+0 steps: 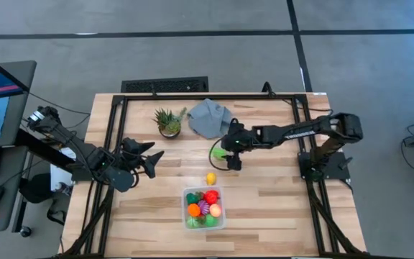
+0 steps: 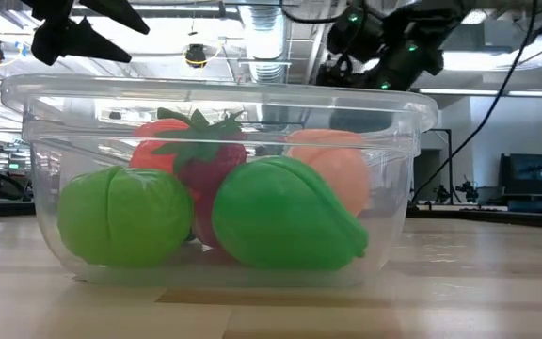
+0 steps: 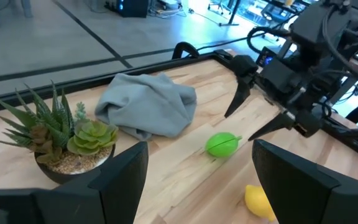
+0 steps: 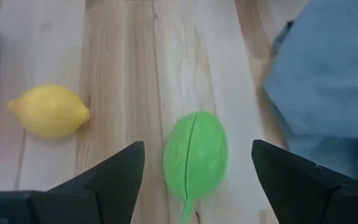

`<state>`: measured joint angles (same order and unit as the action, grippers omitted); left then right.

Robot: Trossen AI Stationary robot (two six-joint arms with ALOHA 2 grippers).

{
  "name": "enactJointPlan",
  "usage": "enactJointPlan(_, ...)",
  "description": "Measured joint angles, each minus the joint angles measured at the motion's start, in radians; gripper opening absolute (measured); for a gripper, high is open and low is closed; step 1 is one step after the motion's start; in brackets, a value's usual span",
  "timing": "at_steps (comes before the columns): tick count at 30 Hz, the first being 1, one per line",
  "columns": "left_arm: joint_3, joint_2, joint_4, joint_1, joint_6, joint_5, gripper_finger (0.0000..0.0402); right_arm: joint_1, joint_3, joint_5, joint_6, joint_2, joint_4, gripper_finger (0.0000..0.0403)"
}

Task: Pick and placing Produce into tupperware
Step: Put the melon into the transparent bin

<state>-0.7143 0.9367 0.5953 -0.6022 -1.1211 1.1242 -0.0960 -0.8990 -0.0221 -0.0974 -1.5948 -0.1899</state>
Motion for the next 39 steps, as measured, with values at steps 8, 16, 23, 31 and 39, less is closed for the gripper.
enactJointPlan(8, 0.000, 0.000, -0.002, 0.000, -0.021, -0.030, 0.0279, -0.043, -0.110, 0.051, -0.009, -0.131, -0.088, 0.0322)
enactJointPlan(16, 0.000, 0.000, 0.000, -0.001, -0.020, -0.053, 0.0279, -0.070, -0.166, 0.073, -0.018, -0.191, -0.106, 0.0322)
enactJointPlan(23, 0.000, 0.000, 0.027, -0.001, -0.025, -0.064, 0.0279, -0.071, -0.178, 0.097, -0.034, -0.233, -0.154, 0.0329)
enactJointPlan(31, 0.000, 0.000, 0.042, -0.001, -0.033, -0.066, 0.0279, -0.074, -0.178, 0.105, -0.034, -0.243, -0.197, 0.0337)
enactJointPlan(39, 0.000, 0.000, 0.045, -0.001, -0.039, -0.066, 0.0279, -0.091, -0.178, 0.100, -0.041, -0.243, -0.213, 0.0327)
